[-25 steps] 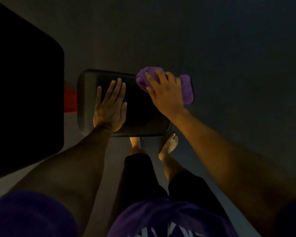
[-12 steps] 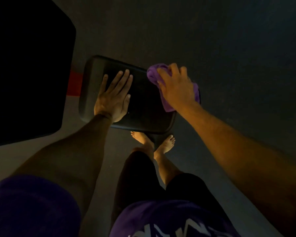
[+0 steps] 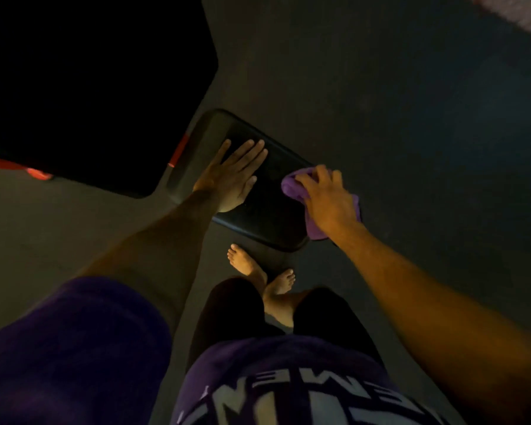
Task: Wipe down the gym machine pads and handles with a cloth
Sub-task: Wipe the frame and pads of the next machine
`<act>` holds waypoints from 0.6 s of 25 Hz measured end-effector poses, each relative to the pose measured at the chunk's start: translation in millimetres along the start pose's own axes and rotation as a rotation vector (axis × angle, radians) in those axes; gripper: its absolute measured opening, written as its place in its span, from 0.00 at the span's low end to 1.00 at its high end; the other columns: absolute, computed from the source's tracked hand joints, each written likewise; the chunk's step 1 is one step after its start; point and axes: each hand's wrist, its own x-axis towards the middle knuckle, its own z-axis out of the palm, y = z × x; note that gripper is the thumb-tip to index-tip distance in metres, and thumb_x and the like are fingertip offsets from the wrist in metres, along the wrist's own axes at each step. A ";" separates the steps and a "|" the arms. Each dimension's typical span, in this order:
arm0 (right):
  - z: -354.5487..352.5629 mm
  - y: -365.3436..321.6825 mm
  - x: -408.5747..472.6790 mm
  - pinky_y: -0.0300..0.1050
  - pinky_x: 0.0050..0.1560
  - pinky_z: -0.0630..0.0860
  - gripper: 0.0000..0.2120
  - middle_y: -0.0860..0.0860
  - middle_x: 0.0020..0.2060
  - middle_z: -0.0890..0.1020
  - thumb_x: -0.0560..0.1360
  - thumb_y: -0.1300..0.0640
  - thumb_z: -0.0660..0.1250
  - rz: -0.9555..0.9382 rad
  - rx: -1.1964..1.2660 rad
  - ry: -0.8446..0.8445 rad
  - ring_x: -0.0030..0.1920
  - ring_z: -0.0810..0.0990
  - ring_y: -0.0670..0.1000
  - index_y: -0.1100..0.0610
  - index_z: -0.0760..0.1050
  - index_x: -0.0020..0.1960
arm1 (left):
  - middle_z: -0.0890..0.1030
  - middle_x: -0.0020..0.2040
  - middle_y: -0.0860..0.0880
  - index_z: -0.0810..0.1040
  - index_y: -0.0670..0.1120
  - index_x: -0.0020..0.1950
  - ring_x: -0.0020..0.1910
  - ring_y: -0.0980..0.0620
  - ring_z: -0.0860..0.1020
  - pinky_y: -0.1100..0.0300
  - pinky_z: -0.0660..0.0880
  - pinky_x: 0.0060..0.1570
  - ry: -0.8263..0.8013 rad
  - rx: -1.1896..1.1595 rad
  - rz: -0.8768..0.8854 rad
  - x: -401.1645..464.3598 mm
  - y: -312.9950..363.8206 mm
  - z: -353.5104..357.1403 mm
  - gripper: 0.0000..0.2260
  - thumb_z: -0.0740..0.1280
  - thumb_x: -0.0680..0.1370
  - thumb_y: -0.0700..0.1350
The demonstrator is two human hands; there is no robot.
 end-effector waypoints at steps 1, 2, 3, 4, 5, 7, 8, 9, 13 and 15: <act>-7.3 3.1 3.7 0.54 0.52 0.79 0.19 0.56 0.70 0.63 0.81 0.52 0.63 -0.022 0.026 -0.016 0.65 0.67 0.60 0.48 0.66 0.71 | 0.43 0.85 0.49 0.41 0.50 0.84 0.84 0.48 0.44 0.41 0.40 0.80 -0.017 0.030 -0.011 -4.5 2.6 -14.7 0.29 0.49 0.86 0.54; -13.5 4.3 1.3 0.54 0.51 0.78 0.18 0.56 0.69 0.65 0.82 0.51 0.62 -0.060 0.059 -0.018 0.64 0.68 0.60 0.50 0.68 0.70 | 0.44 0.85 0.47 0.43 0.49 0.85 0.84 0.47 0.46 0.42 0.39 0.79 -0.004 0.042 -0.028 -13.4 3.2 -31.9 0.30 0.52 0.86 0.54; -19.2 3.9 -2.6 0.53 0.49 0.78 0.18 0.56 0.68 0.67 0.82 0.50 0.63 -0.107 0.080 -0.024 0.63 0.69 0.60 0.51 0.70 0.70 | 0.47 0.85 0.45 0.45 0.47 0.85 0.84 0.45 0.48 0.44 0.37 0.79 0.042 0.073 -0.057 -26.4 3.3 -53.8 0.31 0.55 0.86 0.53; -24.9 2.7 -6.7 0.53 0.48 0.78 0.19 0.57 0.67 0.68 0.81 0.50 0.64 -0.156 0.103 -0.018 0.63 0.70 0.60 0.51 0.70 0.71 | 0.48 0.85 0.44 0.46 0.45 0.85 0.84 0.45 0.49 0.45 0.35 0.78 0.100 0.117 -0.090 -44.7 2.9 -78.3 0.32 0.57 0.85 0.52; -29.9 3.2 -9.8 0.53 0.48 0.78 0.20 0.57 0.67 0.69 0.81 0.50 0.65 -0.196 0.130 0.010 0.63 0.71 0.59 0.52 0.71 0.72 | 0.48 0.85 0.44 0.46 0.44 0.85 0.84 0.44 0.49 0.45 0.34 0.78 0.140 0.203 -0.113 -64.0 2.1 -102.3 0.33 0.57 0.84 0.52; -39.0 5.3 -4.5 0.52 0.50 0.80 0.23 0.57 0.66 0.69 0.80 0.50 0.67 -0.259 0.149 0.054 0.63 0.70 0.59 0.51 0.69 0.73 | 0.50 0.85 0.44 0.47 0.43 0.85 0.84 0.44 0.48 0.40 0.37 0.78 0.267 0.363 -0.162 -100.8 0.5 -149.0 0.34 0.58 0.83 0.51; -42.8 6.0 5.2 0.52 0.51 0.80 0.24 0.56 0.67 0.68 0.79 0.49 0.67 -0.285 0.135 0.045 0.64 0.70 0.58 0.51 0.68 0.74 | 0.51 0.85 0.44 0.49 0.43 0.85 0.84 0.44 0.48 0.39 0.38 0.78 0.340 0.447 -0.187 -113.3 2.1 -167.6 0.33 0.58 0.83 0.50; -44.6 5.8 18.7 0.51 0.53 0.80 0.26 0.56 0.68 0.66 0.80 0.47 0.67 -0.325 0.113 0.040 0.66 0.68 0.58 0.50 0.65 0.75 | 0.52 0.85 0.43 0.50 0.43 0.85 0.84 0.44 0.48 0.37 0.38 0.78 0.388 0.508 -0.230 -121.2 5.1 -185.7 0.31 0.56 0.84 0.49; -37.8 4.6 47.4 0.58 0.63 0.77 0.34 0.57 0.76 0.60 0.80 0.44 0.65 -0.558 -0.028 -0.096 0.73 0.63 0.62 0.50 0.55 0.80 | 0.54 0.84 0.44 0.51 0.43 0.84 0.83 0.44 0.52 0.36 0.44 0.78 0.408 0.603 -0.418 -118.8 8.8 -236.9 0.27 0.50 0.87 0.51; -22.3 27.5 58.2 0.64 0.69 0.71 0.36 0.59 0.78 0.60 0.78 0.46 0.67 -0.665 -0.174 -0.064 0.75 0.63 0.65 0.50 0.54 0.81 | 0.54 0.84 0.43 0.51 0.42 0.84 0.83 0.44 0.53 0.37 0.45 0.77 0.286 0.757 -0.422 -115.1 7.6 -238.3 0.27 0.46 0.86 0.50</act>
